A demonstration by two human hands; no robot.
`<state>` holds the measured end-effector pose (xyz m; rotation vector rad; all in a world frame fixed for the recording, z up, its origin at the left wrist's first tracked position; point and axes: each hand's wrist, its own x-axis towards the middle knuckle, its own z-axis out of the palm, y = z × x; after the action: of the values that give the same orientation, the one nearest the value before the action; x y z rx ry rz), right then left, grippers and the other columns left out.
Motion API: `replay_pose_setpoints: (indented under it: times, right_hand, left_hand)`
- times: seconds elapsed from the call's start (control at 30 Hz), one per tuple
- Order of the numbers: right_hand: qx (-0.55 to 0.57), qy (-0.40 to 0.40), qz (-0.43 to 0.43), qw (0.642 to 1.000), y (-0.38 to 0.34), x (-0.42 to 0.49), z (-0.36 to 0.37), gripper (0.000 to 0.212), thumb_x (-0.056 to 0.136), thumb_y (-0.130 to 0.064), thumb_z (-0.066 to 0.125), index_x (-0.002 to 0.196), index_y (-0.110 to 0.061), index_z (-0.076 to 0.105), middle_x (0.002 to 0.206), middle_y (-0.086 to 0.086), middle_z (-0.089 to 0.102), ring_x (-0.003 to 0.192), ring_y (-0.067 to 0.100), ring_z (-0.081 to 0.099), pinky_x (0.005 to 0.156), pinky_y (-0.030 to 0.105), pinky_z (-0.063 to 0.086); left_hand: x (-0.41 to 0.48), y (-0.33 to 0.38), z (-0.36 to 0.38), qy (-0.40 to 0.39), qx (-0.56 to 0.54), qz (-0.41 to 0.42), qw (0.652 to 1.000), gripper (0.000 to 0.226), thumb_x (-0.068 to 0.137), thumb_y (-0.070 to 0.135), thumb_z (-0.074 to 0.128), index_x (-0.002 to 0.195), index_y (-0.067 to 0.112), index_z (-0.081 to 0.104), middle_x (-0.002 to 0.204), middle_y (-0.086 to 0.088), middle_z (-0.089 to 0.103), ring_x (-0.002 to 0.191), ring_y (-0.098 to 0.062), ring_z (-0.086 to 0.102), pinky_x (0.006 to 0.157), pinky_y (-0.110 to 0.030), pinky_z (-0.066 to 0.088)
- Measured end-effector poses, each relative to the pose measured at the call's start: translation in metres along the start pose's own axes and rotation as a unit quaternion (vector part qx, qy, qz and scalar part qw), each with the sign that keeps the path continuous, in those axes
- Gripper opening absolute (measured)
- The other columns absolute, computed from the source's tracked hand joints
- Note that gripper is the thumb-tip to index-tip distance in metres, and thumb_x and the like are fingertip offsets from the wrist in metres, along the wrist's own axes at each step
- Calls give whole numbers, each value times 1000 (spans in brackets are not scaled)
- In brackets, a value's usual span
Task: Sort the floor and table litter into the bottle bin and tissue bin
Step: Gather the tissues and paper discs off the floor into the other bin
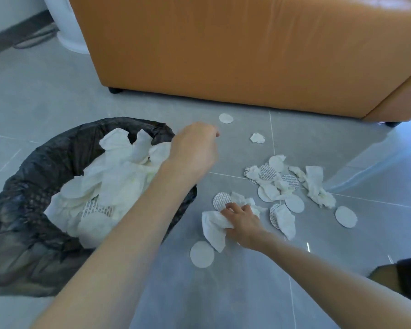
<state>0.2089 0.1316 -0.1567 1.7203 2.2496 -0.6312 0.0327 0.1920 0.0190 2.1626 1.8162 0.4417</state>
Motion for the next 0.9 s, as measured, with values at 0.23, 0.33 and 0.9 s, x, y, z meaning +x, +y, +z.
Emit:
replay_pose_setpoints:
  times: [0.23,0.33,0.9]
  right_hand:
    - [25,49,33,998,15,-56,9,60,84,-37,61,140,-35,38,159,-11,3,142,30,9,110,44,23]
    - [68,72,43,994,24,-74,12,70,75,-43,69,138,-39,40,157,-13,10,141,27,11,110,41,22]
    - [157,5,110,981,90,-73,2,75,87,-11,52,149,-38,19,159,3,11,143,32,15,114,37,20]
  left_hand:
    - [-60,32,61,-86,-66,44,993,49,87,-9,45,130,15,49,126,-8,50,114,-27,53,94,-41,45]
    - [-85,24,90,-155,-61,12,986,52,85,-9,43,131,13,46,129,-10,47,116,-30,51,96,-43,44]
    - [-143,36,191,-332,103,184,920,71,92,12,49,150,31,14,158,4,9,144,-25,10,110,-43,25]
